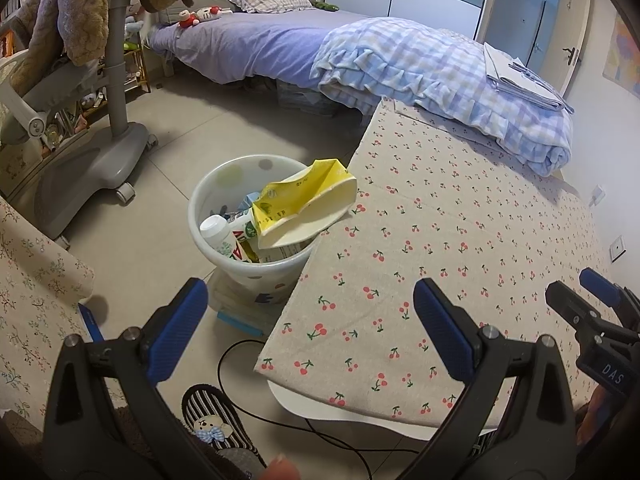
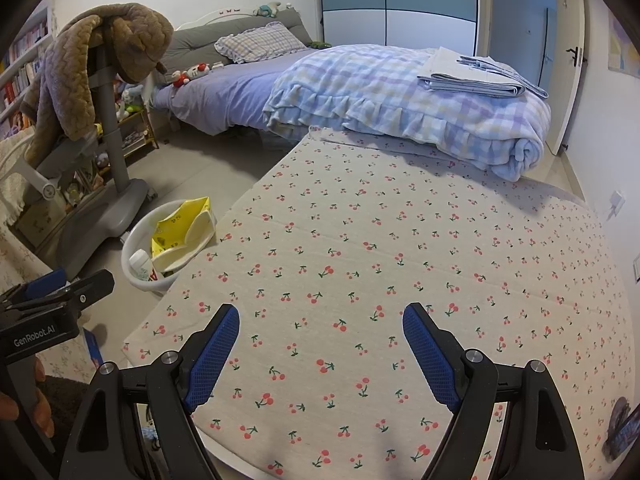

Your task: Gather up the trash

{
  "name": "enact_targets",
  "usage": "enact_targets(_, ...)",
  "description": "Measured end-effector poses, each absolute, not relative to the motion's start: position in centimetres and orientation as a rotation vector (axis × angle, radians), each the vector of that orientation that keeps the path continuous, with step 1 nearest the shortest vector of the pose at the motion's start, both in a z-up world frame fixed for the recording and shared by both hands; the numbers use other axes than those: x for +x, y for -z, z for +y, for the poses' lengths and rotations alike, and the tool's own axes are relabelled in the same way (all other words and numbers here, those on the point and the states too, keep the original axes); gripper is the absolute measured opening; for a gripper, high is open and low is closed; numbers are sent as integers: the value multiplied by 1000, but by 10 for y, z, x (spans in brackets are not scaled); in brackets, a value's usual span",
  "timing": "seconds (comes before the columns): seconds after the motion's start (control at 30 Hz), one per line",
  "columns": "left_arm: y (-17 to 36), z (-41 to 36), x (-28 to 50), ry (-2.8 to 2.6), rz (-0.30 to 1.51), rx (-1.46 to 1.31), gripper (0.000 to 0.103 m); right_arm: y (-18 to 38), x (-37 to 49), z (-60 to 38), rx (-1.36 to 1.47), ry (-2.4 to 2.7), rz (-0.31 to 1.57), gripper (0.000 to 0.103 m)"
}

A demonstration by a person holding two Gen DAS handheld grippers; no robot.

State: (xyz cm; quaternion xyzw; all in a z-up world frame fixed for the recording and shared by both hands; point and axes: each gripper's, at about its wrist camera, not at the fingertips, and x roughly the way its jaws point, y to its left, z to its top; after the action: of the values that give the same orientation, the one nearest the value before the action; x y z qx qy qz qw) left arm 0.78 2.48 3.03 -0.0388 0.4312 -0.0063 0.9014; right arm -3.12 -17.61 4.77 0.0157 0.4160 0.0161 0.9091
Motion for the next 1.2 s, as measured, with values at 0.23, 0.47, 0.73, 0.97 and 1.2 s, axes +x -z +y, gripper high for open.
enact_targets(0.23, -30, 24, 7, 15, 893, -78, 102, -47, -30, -176, 39, -34, 861, 86)
enact_targets(0.47, -30, 23, 7, 8, 889, -71, 102, -47, -30, -177, 40, -36, 861, 86)
enact_targets(0.73, -29, 21, 5, 0, 883, -47, 102, -48, -29, -175, 40, -37, 857, 86)
enact_targets(0.97, -30, 20, 5, 0, 875, -31, 102, -47, -27, -172, 46, -33, 861, 86)
enact_targets(1.2, -31, 20, 4, 3, 873, -30, 102, -46, -26, -173, 54, -28, 855, 86)
